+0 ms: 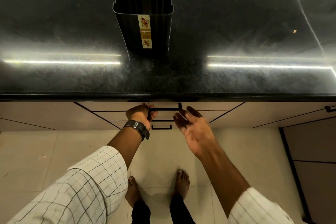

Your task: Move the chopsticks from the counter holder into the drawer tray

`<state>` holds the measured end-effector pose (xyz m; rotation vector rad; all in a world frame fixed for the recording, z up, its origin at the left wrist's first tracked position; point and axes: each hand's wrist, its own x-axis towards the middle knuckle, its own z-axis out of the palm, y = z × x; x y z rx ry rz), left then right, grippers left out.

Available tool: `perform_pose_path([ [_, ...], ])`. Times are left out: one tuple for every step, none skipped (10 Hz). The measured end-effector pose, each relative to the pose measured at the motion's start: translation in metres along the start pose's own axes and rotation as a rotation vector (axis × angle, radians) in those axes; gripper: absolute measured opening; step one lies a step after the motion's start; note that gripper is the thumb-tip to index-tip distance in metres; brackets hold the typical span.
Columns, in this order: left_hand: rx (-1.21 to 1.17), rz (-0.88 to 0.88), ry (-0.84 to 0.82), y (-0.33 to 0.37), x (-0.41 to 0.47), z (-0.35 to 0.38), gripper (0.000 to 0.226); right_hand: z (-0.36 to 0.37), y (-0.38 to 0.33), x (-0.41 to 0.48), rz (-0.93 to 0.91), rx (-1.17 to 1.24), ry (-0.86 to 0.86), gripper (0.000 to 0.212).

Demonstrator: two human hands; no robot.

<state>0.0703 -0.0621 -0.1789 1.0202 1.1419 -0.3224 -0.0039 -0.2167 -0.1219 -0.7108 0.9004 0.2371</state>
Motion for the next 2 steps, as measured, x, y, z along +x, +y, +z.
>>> perform_pose_path([
  [0.003, 0.004, 0.005, 0.001, -0.001, 0.002, 0.008, -0.008, -0.011, -0.043, -0.102, -0.077, -0.092, 0.042],
  [0.004, 0.013, 0.023, 0.0, -0.008, 0.002, 0.014, -0.014, -0.031, -0.117, -0.291, -0.057, -0.196, 0.042],
])
